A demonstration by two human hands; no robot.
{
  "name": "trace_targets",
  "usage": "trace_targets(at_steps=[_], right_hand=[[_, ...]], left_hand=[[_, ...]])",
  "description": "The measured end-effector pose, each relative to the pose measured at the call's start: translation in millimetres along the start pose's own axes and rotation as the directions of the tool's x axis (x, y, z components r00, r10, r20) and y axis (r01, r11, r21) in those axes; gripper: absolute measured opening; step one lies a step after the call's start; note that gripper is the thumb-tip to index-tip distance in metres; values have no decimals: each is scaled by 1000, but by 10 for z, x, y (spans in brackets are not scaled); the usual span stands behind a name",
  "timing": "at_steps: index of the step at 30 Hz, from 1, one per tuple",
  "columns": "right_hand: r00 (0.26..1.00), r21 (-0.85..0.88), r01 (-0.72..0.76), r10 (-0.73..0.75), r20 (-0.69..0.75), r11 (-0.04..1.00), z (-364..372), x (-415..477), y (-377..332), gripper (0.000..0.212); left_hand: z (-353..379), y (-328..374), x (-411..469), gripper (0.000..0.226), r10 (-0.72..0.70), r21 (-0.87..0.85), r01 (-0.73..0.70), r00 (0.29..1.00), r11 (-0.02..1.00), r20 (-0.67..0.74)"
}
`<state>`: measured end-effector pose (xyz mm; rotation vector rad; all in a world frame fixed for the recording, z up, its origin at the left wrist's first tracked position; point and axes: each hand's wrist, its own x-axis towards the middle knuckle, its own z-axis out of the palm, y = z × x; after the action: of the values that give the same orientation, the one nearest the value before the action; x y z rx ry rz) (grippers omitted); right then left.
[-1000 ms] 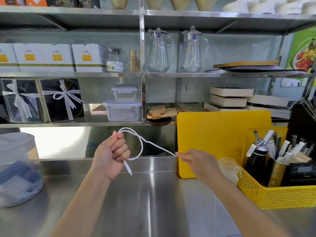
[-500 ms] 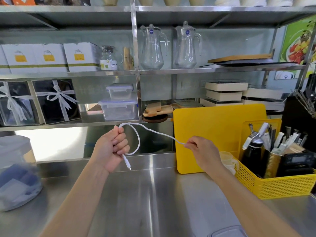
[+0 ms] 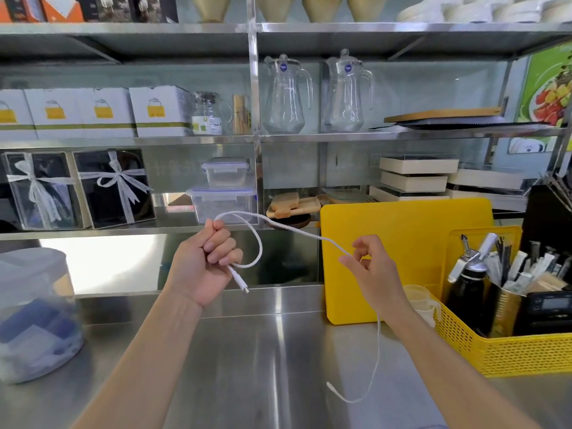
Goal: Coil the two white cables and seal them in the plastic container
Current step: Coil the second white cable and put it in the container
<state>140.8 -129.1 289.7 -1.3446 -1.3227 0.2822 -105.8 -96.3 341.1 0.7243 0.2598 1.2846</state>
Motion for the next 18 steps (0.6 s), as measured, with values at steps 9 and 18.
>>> trace_targets(at_steps=[9,18], right_hand=[[871,-489,465,-481,102,738,64,-58,193,10],[621,-434,783,-525,583,445,199,-209,-135,6]], left_hand=[[-99,36,29,27,-9,-133,6,1000,991,-19],[33,-303,-44,35,-12,425,0,1000,905,26]])
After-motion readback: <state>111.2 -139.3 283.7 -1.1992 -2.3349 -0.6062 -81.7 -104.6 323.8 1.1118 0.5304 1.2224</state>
